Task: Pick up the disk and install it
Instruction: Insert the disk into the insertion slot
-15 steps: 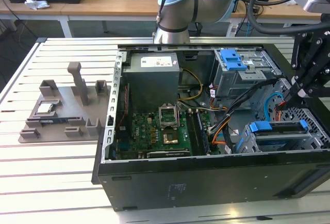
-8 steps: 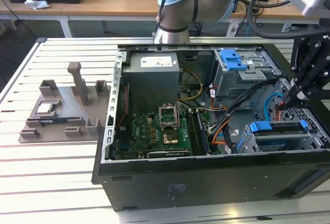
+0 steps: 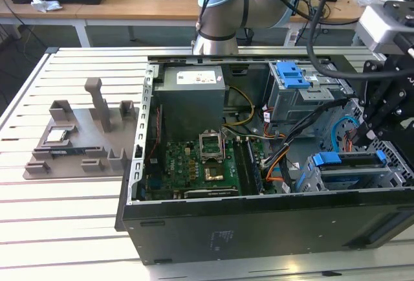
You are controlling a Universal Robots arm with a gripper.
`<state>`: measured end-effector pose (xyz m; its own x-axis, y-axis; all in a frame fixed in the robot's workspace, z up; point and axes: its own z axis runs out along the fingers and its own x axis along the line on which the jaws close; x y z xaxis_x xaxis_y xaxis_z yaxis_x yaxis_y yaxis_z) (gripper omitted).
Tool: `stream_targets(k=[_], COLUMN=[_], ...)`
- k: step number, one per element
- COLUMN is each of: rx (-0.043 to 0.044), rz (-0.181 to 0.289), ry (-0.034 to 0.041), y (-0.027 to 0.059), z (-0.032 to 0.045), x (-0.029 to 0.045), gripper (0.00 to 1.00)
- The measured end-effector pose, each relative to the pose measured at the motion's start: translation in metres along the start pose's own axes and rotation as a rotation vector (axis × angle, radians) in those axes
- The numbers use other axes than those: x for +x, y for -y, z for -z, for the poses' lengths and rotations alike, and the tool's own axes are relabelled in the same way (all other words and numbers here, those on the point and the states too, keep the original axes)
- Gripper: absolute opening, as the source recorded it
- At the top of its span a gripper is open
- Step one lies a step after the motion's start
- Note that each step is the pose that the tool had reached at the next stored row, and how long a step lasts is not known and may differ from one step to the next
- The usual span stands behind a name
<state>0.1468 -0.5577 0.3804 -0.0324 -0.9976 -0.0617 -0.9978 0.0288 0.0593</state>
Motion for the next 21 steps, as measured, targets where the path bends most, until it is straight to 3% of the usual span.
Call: stream_targets(k=[5,12,17,21], rx=[-0.0002,-0.0008,-0.0013,-0.0013], rz=[0.000,0.000,0.000,0.000], ry=[0.0000,0.0000,-0.0004,-0.0005], y=[0.0025,0.0120,0.0190,0.0206], z=[-0.0118,-0.0275,-0.0428,-0.0474], x=[0.0006,0.0010,0.0008,0.0010], gripper=[0.11,0.11,0.11,0.11])
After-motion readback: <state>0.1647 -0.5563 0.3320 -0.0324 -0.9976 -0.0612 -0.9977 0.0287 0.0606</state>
